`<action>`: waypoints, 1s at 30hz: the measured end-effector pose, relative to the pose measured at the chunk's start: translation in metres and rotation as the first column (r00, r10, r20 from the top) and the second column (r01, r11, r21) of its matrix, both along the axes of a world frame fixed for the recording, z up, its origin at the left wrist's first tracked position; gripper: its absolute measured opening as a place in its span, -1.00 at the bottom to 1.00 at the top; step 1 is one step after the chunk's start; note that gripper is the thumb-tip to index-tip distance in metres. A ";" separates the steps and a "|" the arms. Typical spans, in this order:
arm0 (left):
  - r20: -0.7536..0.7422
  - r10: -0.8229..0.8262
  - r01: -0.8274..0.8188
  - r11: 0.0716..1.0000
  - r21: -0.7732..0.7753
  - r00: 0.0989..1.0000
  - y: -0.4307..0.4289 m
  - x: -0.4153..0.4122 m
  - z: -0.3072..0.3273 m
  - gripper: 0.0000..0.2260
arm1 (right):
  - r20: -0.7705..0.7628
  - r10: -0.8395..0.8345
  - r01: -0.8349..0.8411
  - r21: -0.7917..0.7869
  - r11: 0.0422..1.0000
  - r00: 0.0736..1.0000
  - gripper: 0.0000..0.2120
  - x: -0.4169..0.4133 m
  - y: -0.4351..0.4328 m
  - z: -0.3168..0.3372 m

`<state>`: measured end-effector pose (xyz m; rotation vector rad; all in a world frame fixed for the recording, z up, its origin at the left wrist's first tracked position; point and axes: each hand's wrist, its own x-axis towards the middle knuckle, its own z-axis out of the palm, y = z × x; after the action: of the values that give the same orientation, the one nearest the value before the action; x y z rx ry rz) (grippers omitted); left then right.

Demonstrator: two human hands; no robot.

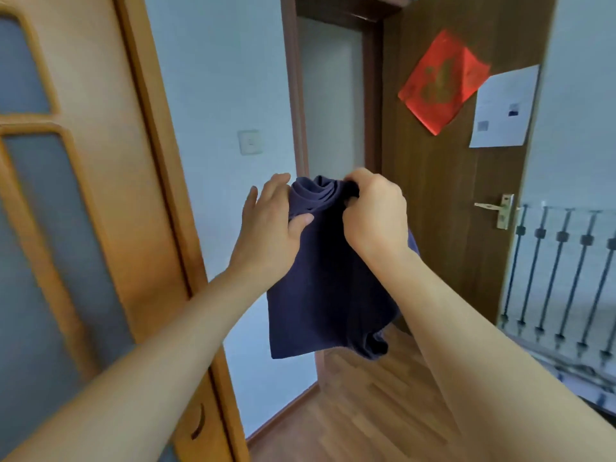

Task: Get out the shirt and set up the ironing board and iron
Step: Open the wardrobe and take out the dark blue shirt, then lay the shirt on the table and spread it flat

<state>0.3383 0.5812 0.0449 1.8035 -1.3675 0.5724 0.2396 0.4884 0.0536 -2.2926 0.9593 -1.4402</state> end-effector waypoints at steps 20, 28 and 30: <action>-0.019 -0.645 0.644 0.760 0.092 0.764 -0.373 -0.160 -0.059 -0.73 | -0.135 -0.644 0.656 0.077 0.751 0.753 -0.62 -0.209 -0.276 -0.060; 0.038 -0.876 0.860 0.480 0.169 0.481 -0.485 -0.198 -0.076 -0.81 | -0.159 -0.837 0.851 0.153 0.503 0.524 -0.63 -0.242 -0.332 -0.080; 0.056 -0.913 0.893 0.407 0.190 0.404 -0.515 -0.202 -0.082 -0.80 | -0.158 -0.881 0.891 0.171 0.421 0.446 -0.64 -0.238 -0.347 -0.085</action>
<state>0.1362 0.0659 -0.0368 0.8003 -2.2605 -0.0138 0.0013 0.1411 -0.0315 -1.5986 2.4734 -1.4213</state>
